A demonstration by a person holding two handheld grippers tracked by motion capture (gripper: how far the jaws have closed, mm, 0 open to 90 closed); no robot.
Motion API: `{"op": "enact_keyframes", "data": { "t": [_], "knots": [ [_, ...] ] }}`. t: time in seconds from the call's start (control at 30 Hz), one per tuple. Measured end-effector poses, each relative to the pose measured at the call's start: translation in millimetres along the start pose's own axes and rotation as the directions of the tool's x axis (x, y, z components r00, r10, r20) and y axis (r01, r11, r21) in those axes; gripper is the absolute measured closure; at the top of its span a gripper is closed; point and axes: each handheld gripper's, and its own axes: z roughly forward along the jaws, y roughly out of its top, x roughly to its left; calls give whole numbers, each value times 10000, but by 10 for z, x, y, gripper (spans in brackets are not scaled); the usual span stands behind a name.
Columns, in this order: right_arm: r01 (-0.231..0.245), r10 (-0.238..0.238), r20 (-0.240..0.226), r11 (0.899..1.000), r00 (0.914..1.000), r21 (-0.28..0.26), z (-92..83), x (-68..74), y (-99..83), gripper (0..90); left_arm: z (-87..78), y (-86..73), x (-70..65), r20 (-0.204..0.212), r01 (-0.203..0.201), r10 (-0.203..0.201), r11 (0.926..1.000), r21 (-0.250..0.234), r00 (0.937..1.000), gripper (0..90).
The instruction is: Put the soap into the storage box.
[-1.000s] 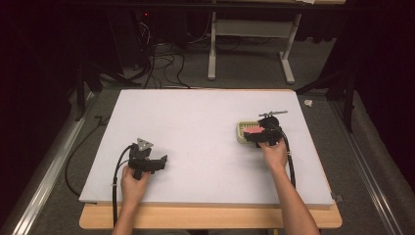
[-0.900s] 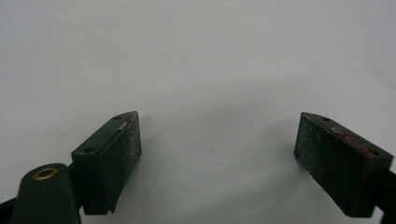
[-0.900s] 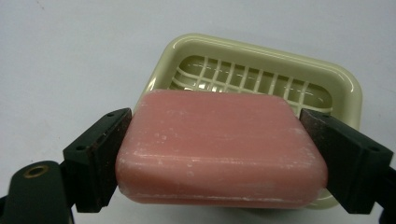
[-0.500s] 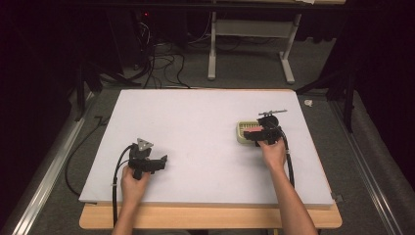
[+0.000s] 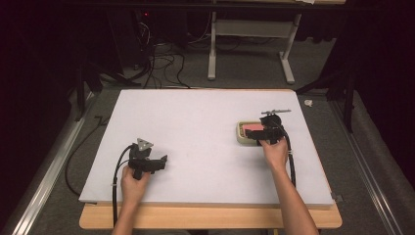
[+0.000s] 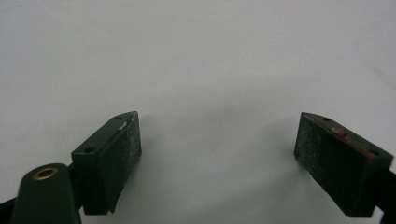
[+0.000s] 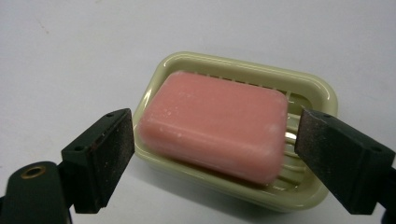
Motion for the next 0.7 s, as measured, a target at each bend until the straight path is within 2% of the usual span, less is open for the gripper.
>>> {"op": "enact_keyframes", "data": {
  "t": [0.4,0.7],
  "knots": [
    [125,-124,42,9997,9999,-219,-85,-16,-4,129,0,0,0,-4,-5,5,10000,-2,10000,153],
    [391,-401,-103,9961,9991,-794,-272,0,-6,139,0,0,0,-4,-5,5,10000,0,10000,153]
  ]
}}
